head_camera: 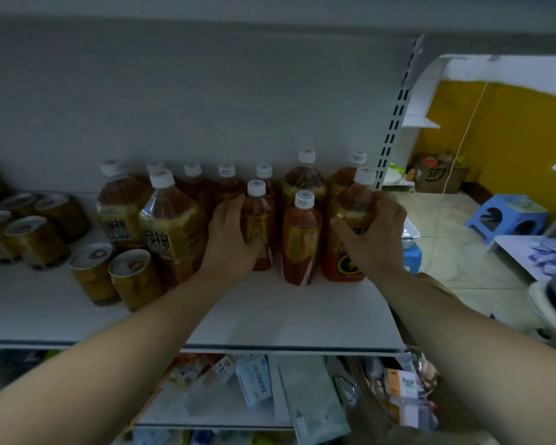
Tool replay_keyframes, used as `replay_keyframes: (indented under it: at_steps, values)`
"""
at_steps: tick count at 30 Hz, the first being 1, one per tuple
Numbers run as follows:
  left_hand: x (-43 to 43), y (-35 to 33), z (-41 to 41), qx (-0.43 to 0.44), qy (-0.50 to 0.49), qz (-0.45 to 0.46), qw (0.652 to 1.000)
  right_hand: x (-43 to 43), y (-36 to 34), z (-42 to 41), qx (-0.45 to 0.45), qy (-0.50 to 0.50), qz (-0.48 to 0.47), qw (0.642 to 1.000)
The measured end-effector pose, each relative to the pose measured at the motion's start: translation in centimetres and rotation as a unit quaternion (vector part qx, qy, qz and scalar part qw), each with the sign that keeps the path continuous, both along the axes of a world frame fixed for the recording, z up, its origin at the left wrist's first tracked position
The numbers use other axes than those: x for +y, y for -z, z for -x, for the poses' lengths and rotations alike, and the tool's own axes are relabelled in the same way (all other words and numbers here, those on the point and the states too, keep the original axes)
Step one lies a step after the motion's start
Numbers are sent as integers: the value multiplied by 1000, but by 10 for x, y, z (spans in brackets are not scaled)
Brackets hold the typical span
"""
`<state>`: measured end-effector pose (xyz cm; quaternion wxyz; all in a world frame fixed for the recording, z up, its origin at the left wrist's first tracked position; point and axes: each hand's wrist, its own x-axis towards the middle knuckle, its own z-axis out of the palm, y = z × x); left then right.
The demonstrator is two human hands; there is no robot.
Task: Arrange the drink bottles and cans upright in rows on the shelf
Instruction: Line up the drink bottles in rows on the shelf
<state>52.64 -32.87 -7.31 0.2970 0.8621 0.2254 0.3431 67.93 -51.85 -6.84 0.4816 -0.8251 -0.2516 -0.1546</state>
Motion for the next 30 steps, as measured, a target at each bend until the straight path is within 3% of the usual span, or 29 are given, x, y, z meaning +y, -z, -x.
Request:
replay_keyframes:
  at_steps: [2, 7, 11, 19, 26, 30]
  values:
    - [-19, -6, 0, -35, 26, -14, 999, 2, -16, -6, 5, 0, -6, 1000]
    - [-53, -19, -32, 76, 142, 149, 976, 13, -36, -25, 105, -54, 54, 992]
    - [-58, -20, -38, 63, 95, 166, 979, 11, -37, -27, 117, -69, 66, 988]
    - [-38, -11, 3, 28, 105, 192, 975, 10, -33, -25, 134, -45, 79, 987]
    - [-23, -13, 27, 24, 6, 159, 987, 16, -35, -12, 122, -65, 56, 989]
    - [-25, -6, 24, 25, 33, 190, 981, 14, -34, -9, 115, -67, 42, 990]
